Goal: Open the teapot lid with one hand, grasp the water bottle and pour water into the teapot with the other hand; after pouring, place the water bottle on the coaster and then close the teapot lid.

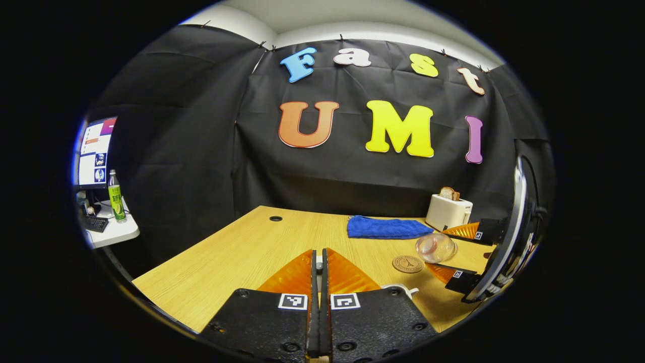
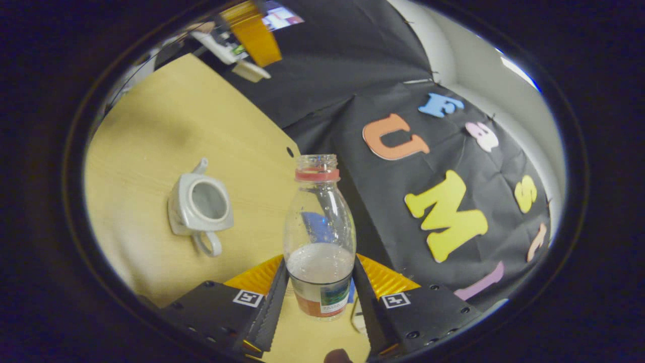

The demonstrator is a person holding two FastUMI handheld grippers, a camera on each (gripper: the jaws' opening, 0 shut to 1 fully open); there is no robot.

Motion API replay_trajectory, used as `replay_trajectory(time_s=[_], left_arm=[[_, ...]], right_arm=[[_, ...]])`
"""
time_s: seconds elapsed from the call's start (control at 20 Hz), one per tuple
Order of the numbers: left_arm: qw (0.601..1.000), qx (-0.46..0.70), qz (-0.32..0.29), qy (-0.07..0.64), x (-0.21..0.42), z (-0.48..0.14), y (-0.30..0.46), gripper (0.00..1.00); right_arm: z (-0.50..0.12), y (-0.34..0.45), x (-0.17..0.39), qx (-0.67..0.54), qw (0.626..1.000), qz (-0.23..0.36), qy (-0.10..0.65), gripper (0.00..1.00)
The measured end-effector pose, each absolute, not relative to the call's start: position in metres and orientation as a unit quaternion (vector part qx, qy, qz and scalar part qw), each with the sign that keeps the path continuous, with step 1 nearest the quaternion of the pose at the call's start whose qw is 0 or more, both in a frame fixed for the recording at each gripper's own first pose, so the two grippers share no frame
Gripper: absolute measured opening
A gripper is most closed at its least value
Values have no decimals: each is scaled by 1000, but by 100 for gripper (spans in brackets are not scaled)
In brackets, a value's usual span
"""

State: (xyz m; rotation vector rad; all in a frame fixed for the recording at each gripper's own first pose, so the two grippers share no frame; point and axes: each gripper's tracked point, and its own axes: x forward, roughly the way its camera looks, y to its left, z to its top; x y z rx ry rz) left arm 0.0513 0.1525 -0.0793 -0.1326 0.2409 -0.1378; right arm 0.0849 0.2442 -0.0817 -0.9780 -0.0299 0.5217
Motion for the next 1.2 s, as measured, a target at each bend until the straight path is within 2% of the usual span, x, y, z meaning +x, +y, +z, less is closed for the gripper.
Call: replay_trajectory(time_s=[0.2, 0.35, 0.6, 1.2], left_arm=[[988, -64, -77, 114, 50, -75, 142, 3], [988, -60, -83, 113, 50, -75, 136, 3], [989, -58, -82, 111, 50, -74, 137, 3], [989, -51, -85, 108, 50, -72, 135, 3]], right_arm=[[-62, 229, 109, -268, 929, 248, 51, 71], [-49, 228, 127, -136, 954, 255, 79, 70], [-39, 239, 152, -61, 961, 260, 71, 70], [-81, 247, 181, -19, 961, 251, 112, 70]])
